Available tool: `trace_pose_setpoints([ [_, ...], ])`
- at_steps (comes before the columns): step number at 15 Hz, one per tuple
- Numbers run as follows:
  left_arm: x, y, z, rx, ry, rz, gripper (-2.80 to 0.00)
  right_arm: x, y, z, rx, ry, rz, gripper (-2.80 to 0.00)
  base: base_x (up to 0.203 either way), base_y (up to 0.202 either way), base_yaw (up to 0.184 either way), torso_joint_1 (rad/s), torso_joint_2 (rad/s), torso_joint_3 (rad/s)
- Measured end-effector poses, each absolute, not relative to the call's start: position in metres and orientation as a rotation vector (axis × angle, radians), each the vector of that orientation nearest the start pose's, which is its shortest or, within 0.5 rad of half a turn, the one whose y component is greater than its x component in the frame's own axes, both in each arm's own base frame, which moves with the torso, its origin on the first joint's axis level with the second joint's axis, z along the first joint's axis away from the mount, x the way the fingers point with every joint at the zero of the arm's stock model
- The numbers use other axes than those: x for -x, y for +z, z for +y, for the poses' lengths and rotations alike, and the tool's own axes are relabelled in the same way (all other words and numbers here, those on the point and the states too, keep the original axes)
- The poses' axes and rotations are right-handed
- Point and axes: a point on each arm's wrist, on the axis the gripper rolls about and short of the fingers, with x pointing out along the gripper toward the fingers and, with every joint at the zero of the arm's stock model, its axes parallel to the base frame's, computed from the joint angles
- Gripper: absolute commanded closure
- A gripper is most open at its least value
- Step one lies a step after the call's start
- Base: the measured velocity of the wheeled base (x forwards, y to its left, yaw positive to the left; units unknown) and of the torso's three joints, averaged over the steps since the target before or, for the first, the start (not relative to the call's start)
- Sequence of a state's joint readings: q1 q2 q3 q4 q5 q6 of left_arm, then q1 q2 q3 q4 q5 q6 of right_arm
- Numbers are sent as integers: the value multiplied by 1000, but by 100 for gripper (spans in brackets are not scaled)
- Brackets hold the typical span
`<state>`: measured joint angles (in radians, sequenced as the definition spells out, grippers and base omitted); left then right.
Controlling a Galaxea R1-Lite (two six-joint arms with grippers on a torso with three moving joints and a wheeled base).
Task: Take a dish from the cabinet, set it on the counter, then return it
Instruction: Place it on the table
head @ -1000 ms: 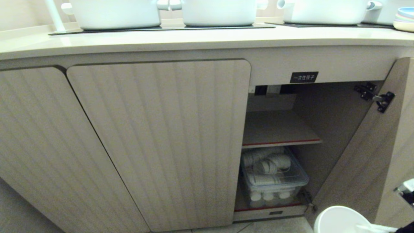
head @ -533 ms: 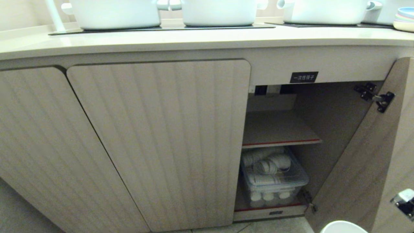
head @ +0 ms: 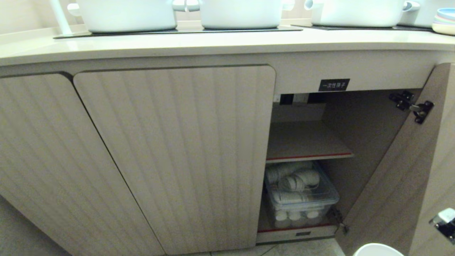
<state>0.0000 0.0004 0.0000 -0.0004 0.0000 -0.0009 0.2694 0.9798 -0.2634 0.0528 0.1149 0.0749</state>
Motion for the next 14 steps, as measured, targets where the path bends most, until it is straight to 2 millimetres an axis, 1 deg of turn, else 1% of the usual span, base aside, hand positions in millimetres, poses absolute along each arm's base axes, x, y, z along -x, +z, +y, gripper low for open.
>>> trace_pose_setpoints([
  [6, 23, 76, 0, 1, 0, 0, 0, -89, 128, 27, -16, 334, 752, 0, 0, 0, 0, 0, 0, 0],
  [14, 23, 76, 0, 1, 0, 0, 0, -92, 128, 29, -5, 347, 769, 0, 0, 0, 0, 0, 0, 0],
])
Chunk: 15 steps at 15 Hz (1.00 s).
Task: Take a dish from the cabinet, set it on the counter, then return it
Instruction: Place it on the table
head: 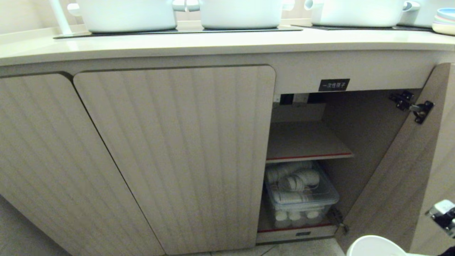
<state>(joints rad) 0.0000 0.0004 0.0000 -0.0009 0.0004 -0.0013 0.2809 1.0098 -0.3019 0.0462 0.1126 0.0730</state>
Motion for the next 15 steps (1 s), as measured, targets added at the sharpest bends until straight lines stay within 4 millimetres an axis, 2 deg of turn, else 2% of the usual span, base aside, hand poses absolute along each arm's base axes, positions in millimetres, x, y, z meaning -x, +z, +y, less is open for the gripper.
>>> trace_pose_setpoints([
  [12, 23, 76, 0, 1, 0, 0, 0, -95, 124, 30, -7, 343, 798, 0, 0, 0, 0, 0, 0, 0],
  [15, 23, 76, 0, 1, 0, -1, 0, -96, 124, 30, -6, 343, 796, 0, 0, 0, 0, 62, -229, -231],
])
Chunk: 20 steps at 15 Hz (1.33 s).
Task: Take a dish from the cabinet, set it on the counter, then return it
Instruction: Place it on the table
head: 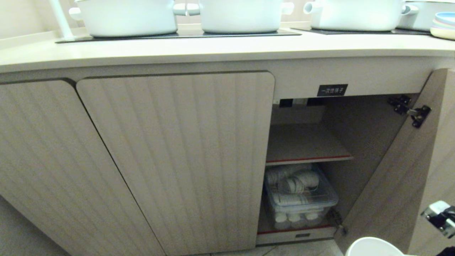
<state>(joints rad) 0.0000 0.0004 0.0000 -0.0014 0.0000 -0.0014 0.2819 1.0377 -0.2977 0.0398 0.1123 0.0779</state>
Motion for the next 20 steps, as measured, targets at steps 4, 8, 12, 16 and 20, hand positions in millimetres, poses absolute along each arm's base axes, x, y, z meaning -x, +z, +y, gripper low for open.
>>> trace_pose_setpoints([
  [4, 23, 76, 0, 1, 0, -1, 0, -96, 124, 30, -6, 342, 798, 0, 0, 0, 0, 120, -445, -314],
  [8, 23, 76, 0, 1, 0, -1, 0, -95, 123, 30, -5, 340, 801, 0, 0, 0, 0, 164, -490, -303],
  [12, 23, 76, 0, 1, 0, 0, 0, -95, 123, 30, -3, 342, 801, 0, 0, 0, 0, 182, -480, -293],
  [16, 23, 76, 0, 1, 0, 0, 0, -95, 123, 30, -3, 341, 801, 0, 0, 0, 0, 202, -489, -288],
  [20, 23, 76, 0, 1, 0, 0, 0, -97, 125, 31, -2, 343, 784, 0, 0, 0, 0, 222, -509, -283],
])
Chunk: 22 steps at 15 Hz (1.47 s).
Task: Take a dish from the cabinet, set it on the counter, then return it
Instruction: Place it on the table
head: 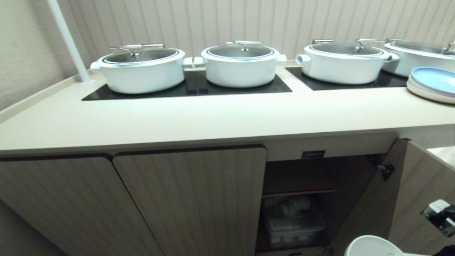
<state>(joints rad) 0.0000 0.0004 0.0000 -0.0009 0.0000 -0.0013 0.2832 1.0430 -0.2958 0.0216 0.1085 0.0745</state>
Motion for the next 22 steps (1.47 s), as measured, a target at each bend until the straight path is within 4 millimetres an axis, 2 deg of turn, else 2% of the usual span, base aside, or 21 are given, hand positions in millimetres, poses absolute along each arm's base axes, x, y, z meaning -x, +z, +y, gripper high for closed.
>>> trace_pose_setpoints([
  [11, 23, 76, 0, 1, 0, 0, 0, -98, 123, 31, -2, 341, 789, 0, 0, 0, 0, 257, -561, -302],
  [22, 23, 76, 0, 2, 0, -1, 0, -98, 123, 31, -2, 342, 791, 0, 0, 0, 0, 179, -365, -192],
])
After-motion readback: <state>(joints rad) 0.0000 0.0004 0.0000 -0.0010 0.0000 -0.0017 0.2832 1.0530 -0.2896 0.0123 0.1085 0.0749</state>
